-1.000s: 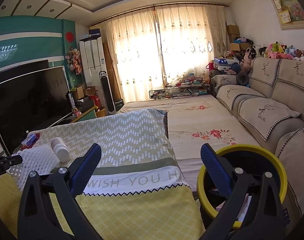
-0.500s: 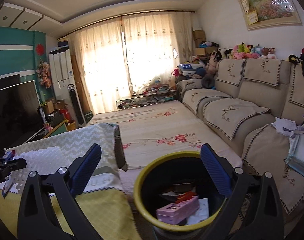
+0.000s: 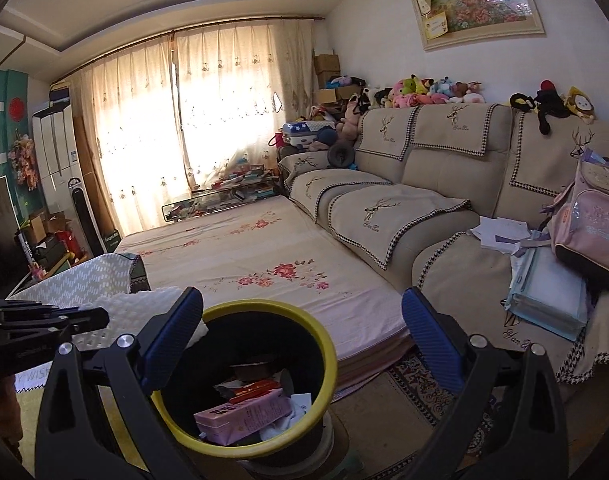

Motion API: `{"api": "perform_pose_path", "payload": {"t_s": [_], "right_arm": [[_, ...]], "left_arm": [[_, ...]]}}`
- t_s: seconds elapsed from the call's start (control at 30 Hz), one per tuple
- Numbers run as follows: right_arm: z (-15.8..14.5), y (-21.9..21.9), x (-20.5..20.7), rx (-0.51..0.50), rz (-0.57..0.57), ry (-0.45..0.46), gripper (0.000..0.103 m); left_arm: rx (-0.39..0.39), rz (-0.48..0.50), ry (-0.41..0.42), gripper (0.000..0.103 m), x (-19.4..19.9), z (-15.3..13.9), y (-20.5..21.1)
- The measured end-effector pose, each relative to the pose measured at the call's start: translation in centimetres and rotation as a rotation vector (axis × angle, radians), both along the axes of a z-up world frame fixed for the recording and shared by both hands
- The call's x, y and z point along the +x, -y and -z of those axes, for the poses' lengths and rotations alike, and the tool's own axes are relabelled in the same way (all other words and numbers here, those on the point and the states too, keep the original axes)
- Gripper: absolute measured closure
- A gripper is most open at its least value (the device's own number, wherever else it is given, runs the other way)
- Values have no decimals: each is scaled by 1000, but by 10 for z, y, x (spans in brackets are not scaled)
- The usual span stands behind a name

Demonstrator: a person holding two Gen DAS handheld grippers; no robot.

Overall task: Collect trash
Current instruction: 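Carry the white foam net over the bin and open the left tool, then reach the right tool to the white pill bottle and grasp it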

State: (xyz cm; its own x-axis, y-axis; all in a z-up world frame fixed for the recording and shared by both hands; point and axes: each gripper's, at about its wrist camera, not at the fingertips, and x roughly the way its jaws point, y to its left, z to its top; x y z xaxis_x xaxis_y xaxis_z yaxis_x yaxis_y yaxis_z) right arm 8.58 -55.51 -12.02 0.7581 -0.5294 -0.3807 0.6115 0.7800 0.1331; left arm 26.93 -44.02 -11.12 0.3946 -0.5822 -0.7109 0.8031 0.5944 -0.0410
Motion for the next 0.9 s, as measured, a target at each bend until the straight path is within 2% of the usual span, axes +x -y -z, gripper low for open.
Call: {"api": "perform_pose_path", "payload": {"t_s": [0.2,0.27,0.3,0.33,0.5,0.7,0.9], "right_arm": [[-11,16,-18,-16,62,15,8],[-12,17,-21,-19,74,15,8],[-14,17,-22,-20,79,17,8],[-15,17,-23,-20,82,19,8],[-17,13,-22,-26,73,18,8],[-10,0,-6,-18,27,-12,8],[-4,-27,22,12,-74,-26,8]], "left_arm": [[44,26,-8,89,5,23,48],[53,25,-24,71,7,30,58],[51,18,-27,46,8,32,61],[47,10,-25,28,8,33,63],[18,-28,15,23,4,25,39],[-40,-121,75,13,-4,0,-22],[-93,-242,143,11,-10,-19,-94]]}}
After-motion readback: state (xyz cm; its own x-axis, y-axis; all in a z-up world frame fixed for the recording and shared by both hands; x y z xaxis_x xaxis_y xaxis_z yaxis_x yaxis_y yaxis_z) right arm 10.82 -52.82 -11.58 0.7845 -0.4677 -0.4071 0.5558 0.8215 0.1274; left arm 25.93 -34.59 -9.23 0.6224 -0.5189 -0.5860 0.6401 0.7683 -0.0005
